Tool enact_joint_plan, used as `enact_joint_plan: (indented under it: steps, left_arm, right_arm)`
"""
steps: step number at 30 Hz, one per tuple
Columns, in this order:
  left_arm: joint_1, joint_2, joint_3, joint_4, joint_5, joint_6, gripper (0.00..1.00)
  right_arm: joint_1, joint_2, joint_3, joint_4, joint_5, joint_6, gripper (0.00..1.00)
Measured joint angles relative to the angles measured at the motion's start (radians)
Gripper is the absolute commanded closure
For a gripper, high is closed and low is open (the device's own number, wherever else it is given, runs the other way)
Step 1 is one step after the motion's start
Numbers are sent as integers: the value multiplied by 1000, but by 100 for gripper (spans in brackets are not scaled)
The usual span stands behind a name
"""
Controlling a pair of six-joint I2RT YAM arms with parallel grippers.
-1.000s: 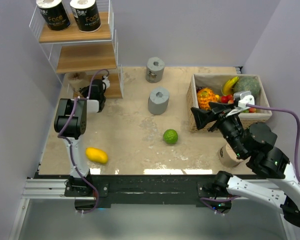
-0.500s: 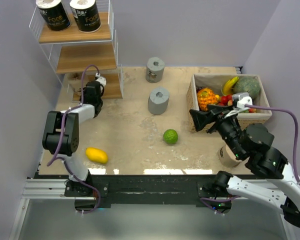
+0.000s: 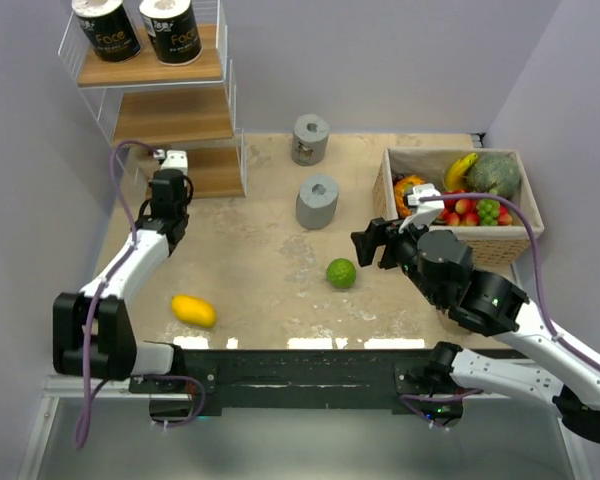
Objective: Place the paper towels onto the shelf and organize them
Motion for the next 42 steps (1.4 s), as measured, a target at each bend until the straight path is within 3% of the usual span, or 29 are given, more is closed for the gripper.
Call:
enact_joint_plan:
  steps: [1, 2, 5, 6, 13, 16, 20, 23, 28, 31, 42]
  left_arm:
    - [0, -46, -16, -23, 27, -32, 66]
    - [0, -93, -33, -42, 61, -60, 55]
    - [0, -216, -86, -74, 197, -130, 31]
    - [0, -246, -99, -80, 237, -142, 1]
    - [-8, -379, -170, -50, 598, -272, 0]
    - [-8, -387, -175, -48, 677, -319, 0]
    - [-8, -360, -145, -100, 752, -386, 0]
    - [-8, -319, -116, -123, 813, -402, 0]
    - [-3, -356, -116, -162, 811, -433, 0]
    - [-1, -394, -116, -164, 789, -453, 0]
    - [21, -397, -136, -177, 788, -490, 2]
  right_arm:
    - [0, 2, -4, -10, 7, 11, 21]
    - [0, 9, -5, -22, 17, 25, 21]
    - [0, 41, -5, -48, 45, 66, 21]
    - [0, 59, -5, -58, 54, 79, 21]
    - [-52, 254, 11, -131, 114, 167, 20]
    - [-184, 320, 19, -165, 58, 203, 17]
    - [-394, 330, 19, -234, 12, 258, 24]
    - [-478, 325, 26, -310, 19, 316, 28]
    - [-527, 297, 31, -451, 81, 429, 29]
    - [-590, 250, 27, -505, 103, 476, 25]
    - [-843, 195, -75, -549, 70, 555, 19]
